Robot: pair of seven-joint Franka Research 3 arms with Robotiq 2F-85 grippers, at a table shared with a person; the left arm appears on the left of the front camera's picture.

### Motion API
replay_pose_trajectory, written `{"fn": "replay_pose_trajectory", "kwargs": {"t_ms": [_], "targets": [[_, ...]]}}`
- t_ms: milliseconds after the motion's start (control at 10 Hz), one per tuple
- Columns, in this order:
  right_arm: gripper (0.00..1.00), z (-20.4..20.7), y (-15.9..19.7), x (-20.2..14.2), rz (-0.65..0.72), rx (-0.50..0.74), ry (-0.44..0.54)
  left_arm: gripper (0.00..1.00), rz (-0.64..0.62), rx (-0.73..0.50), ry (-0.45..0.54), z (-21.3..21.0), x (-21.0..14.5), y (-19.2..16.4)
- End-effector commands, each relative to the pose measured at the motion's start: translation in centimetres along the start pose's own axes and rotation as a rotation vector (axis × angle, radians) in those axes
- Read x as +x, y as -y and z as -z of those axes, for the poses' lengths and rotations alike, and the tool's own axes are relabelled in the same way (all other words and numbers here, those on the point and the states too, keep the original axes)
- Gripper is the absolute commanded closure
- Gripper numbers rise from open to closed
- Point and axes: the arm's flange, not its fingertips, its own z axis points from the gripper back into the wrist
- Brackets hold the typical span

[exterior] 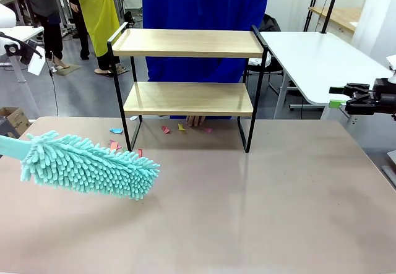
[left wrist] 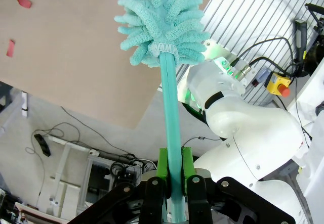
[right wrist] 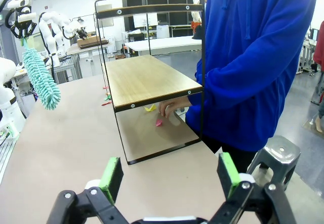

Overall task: Clean the shelf.
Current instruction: Clean the specific section of the Shelf indicated by the human with the Duster.

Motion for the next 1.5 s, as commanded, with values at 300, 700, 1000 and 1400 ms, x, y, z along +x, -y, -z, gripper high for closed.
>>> {"fn": "replay_pose_trajectory", "kwargs": {"t_ms": [300,700,1000,1400], "targets": [[0.0,0.2,0.0,0.5,0.01,-0.006,-0.024,0.87,-0.049,-0.021,0.059,-0.7,2.1,2.5],[0.0,0.2,0.0,0.5,0.01,-0.006,-0.024,0.87,-0.32,-0.078,0.201,-2.7,9.3,9.7],[0.0,0.2,0.0,0.5,0.01,-0.006,-0.024,0.87,-0.438,-0.117,0.279,-2.6,17.5,13.3],[0.0,0.2,0.0,0.5,0.01,-0.006,-0.024,0.87,-0.518,-0.123,0.275,-3.2,20.5,12.2]]}}
